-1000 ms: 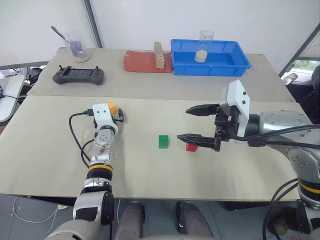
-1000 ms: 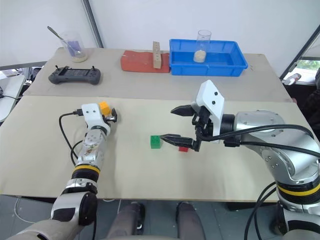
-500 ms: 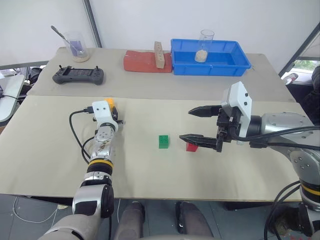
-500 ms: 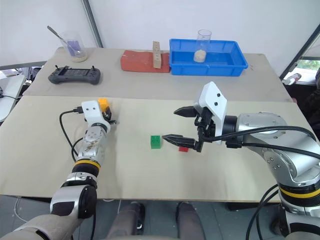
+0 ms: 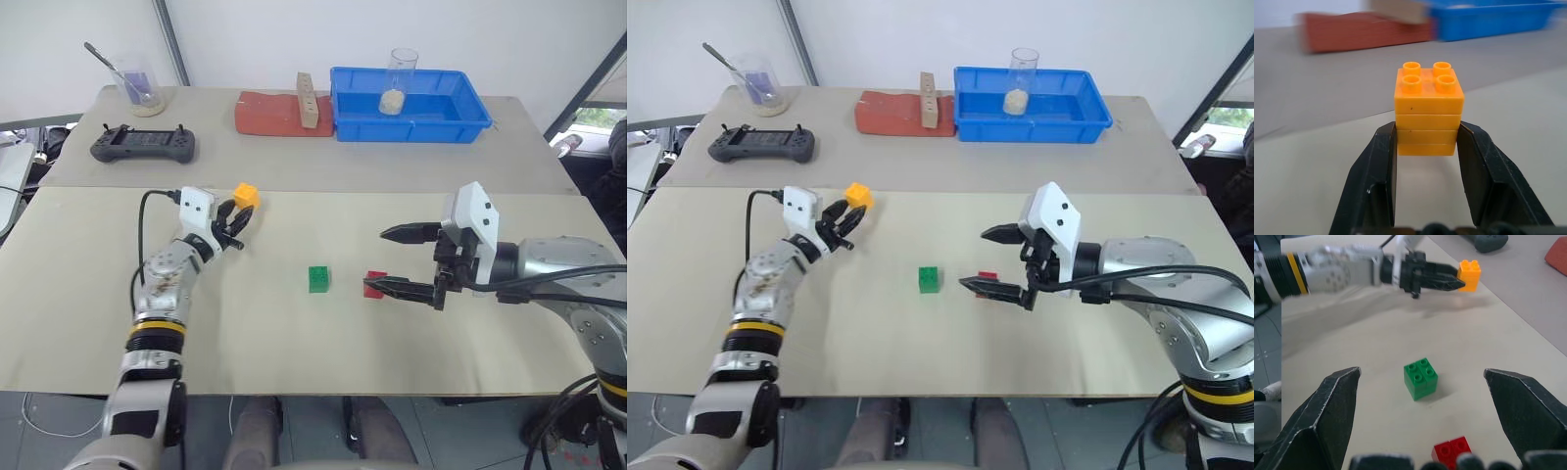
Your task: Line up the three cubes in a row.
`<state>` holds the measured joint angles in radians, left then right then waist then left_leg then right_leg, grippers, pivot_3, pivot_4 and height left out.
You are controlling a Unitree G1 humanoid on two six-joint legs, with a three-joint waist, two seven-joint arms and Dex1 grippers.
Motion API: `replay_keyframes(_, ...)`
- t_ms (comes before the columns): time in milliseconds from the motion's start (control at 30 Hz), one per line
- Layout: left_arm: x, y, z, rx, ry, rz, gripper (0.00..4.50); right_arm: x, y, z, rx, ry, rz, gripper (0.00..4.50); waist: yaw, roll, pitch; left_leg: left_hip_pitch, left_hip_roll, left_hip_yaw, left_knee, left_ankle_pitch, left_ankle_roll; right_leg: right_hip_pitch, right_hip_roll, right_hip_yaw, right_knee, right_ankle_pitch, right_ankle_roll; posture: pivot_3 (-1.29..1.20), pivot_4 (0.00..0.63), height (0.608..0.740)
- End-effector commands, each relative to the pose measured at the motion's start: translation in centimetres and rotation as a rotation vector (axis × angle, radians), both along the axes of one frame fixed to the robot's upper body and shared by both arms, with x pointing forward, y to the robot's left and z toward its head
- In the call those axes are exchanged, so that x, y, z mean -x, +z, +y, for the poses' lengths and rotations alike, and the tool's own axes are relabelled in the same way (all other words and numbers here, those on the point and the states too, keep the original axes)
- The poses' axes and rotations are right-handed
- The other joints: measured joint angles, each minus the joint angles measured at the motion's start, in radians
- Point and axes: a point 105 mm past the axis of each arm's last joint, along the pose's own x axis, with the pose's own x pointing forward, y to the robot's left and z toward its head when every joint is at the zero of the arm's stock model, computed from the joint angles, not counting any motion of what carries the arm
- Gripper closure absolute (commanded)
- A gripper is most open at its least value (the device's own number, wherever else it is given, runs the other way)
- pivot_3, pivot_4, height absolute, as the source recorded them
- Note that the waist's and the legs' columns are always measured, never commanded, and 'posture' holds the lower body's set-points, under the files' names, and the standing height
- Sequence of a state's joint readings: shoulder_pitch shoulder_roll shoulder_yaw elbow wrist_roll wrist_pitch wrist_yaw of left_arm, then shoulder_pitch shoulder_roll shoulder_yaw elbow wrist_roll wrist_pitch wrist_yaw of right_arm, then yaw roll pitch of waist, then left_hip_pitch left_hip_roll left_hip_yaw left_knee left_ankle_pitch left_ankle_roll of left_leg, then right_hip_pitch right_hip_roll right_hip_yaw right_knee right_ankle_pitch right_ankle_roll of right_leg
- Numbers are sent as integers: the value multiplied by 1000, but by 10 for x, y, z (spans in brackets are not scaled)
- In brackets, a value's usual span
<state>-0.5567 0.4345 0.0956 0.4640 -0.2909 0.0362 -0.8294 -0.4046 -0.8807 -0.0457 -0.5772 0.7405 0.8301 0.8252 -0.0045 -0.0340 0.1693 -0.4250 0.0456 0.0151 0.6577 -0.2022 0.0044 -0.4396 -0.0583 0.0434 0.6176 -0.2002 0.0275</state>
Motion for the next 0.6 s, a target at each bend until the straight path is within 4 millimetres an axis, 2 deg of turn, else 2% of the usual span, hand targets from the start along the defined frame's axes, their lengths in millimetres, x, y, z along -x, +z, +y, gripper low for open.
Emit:
replay_keyframes(33, 25, -1, -17, -58, -274, -19, 3228, -1, 13, -4, 4, 3, -67, 0, -1, 0, 0, 0, 0, 0, 0, 0, 0, 0, 0, 0, -1, 0, 0, 0, 150, 740)
replay_keyframes(233, 47, -9, -27, -100, -571, 18, 3228, 0, 13, -6, 15, 0, -66, 0, -1, 0, 0, 0, 1, 1, 1, 0, 0, 1, 0, 0, -3, -6, 0, 0, 150, 740)
replay_keyframes(367, 54, -14, -29, -119, -672, 29, 3228, 3, 9, -10, 29, -1, -56, 0, 0, 0, 0, 0, 1, 1, 2, 0, 0, 1, 0, 0, -3, -6, 0, 0, 150, 740)
replay_keyframes(600, 60, -27, -20, -187, -761, 55, 3228, 6, 6, -17, 40, -8, -52, 0, 0, 0, 0, 0, 1, 1, 2, 0, 0, 1, 0, 0, -3, -2, 6, 0, 150, 740)
